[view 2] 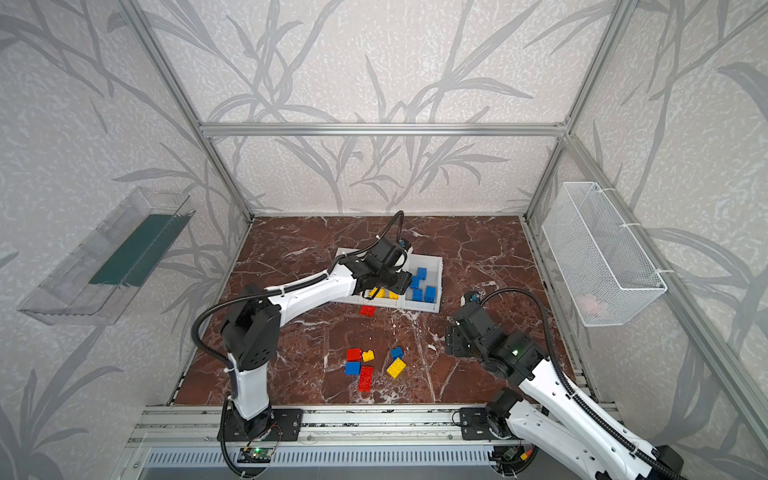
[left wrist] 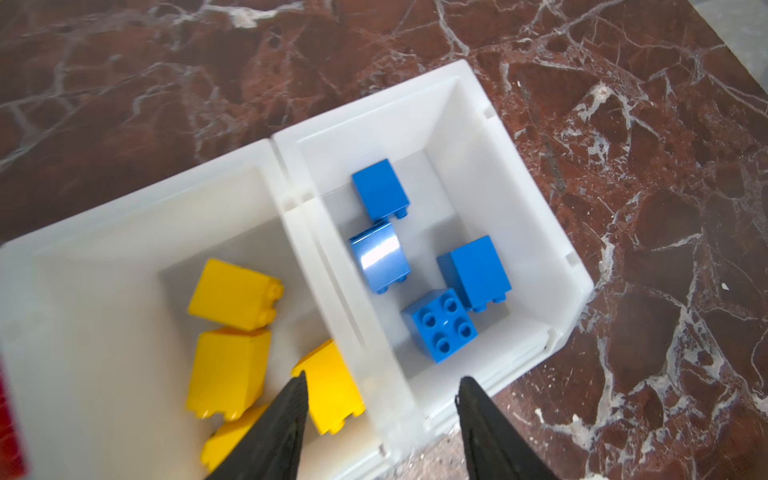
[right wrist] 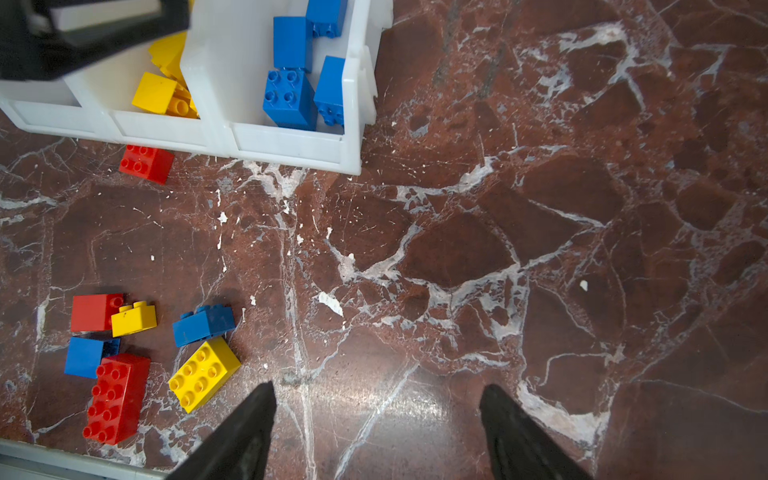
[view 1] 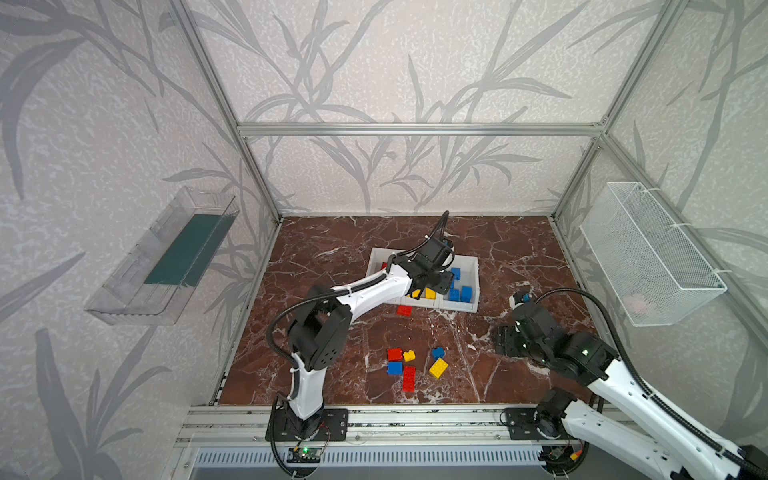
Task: Sort the legos into containers by color
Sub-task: 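Withdraw the left gripper from the tray while the right gripper moves toward the pile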
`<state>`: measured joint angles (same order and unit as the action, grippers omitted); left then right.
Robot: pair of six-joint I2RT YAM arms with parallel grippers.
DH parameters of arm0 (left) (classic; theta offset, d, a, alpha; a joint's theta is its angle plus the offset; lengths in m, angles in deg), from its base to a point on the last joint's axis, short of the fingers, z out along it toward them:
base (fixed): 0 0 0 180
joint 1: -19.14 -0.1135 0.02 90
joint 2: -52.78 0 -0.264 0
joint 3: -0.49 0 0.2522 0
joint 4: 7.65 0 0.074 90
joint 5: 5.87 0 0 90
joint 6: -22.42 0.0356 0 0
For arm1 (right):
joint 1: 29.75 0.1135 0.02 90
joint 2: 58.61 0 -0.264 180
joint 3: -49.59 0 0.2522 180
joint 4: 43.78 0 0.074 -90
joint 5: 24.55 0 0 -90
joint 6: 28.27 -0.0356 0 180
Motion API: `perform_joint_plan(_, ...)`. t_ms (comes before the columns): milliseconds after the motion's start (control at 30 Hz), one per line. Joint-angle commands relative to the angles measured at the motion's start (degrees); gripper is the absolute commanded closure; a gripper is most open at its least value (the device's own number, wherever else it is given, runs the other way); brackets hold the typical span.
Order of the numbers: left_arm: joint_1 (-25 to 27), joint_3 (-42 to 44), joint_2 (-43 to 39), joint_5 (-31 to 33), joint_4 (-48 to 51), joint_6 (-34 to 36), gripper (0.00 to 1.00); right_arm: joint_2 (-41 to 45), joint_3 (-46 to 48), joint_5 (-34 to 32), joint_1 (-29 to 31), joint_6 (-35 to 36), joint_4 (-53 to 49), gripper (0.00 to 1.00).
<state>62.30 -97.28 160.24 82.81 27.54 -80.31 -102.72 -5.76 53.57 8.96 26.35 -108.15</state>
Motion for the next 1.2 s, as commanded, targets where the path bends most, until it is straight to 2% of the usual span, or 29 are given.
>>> perform_joint_plan(0, -1.67, 5.91, -7.71, 3.23, -2.82, -2.08, 0.39, -2.85, 0.32, 3.59, -0.09, 1.46, 2.89, 0.23)
perform_joint_plan(167, -3.45, 16.10, -16.69, 8.65, -2.39, -4.23, 0.38, -8.41, -0.14, 7.75, 1.35, 2.27, 7.32, 0.25)
perform_joint_plan(433, -6.32, 30.36, -27.84, 12.76, -3.90, -10.38, 0.37, -21.84, -4.18, 5.86, 12.59, -0.59, 11.97, 0.25)
perform_joint_plan(700, -7.65, 34.46, -32.50, 14.27, -2.13, -11.25, 0.37, -34.68, -9.51, 6.57, 18.59, -0.74, 13.98, 0.25)
perform_joint_plan(733, -7.73, 34.92, -33.10, 14.32, -1.92, -11.43, 0.36, -35.79, -9.73, 6.85, 18.98, -2.41, 14.68, 0.25)
perform_joint_plan(1133, -7.81, 42.21, -39.76, 14.13, -2.18, -15.78, 0.36, -43.25, -11.32, 8.61, 19.46, -2.64, 17.65, 0.26)
perform_joint_plan(1167, -7.82, 42.42, -39.96, 14.10, -2.24, -15.98, 0.37, -43.77, -11.41, 8.84, 21.19, -2.66, 18.01, 0.27)
